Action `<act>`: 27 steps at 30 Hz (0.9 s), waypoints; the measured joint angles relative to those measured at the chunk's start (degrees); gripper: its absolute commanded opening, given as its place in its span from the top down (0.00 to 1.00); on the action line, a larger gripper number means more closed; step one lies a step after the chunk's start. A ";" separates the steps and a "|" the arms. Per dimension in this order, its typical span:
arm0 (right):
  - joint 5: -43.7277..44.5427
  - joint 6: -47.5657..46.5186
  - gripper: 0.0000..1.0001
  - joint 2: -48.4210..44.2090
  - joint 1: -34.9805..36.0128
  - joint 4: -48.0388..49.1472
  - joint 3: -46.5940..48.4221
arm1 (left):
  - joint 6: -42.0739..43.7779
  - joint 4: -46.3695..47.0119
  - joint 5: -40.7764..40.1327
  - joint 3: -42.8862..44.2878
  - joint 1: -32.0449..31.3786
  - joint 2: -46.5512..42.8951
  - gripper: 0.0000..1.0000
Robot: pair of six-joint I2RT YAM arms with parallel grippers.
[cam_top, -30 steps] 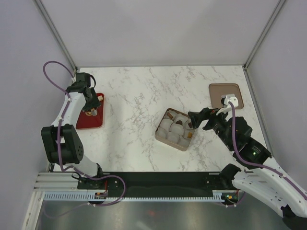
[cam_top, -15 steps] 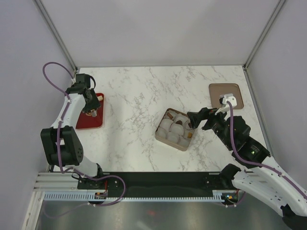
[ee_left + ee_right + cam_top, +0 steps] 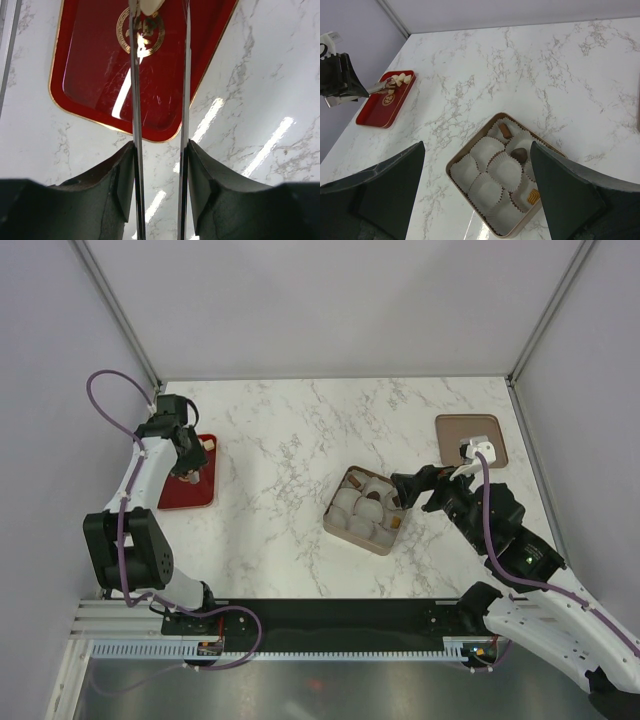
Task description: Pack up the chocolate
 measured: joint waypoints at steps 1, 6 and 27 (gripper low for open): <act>0.02 0.04 0.05 0.00 0.00 0.02 0.00 | -0.02 -0.55 -0.46 0.00 0.00 -0.02 0.51; 0.02 0.07 0.05 -0.13 0.00 0.00 0.00 | -0.02 -3.26 -3.45 -0.55 0.00 -0.02 0.52; 0.09 0.07 0.05 -0.76 0.00 -0.02 0.00 | 0.24 -3.96 -4.26 -0.74 0.00 2.80 0.54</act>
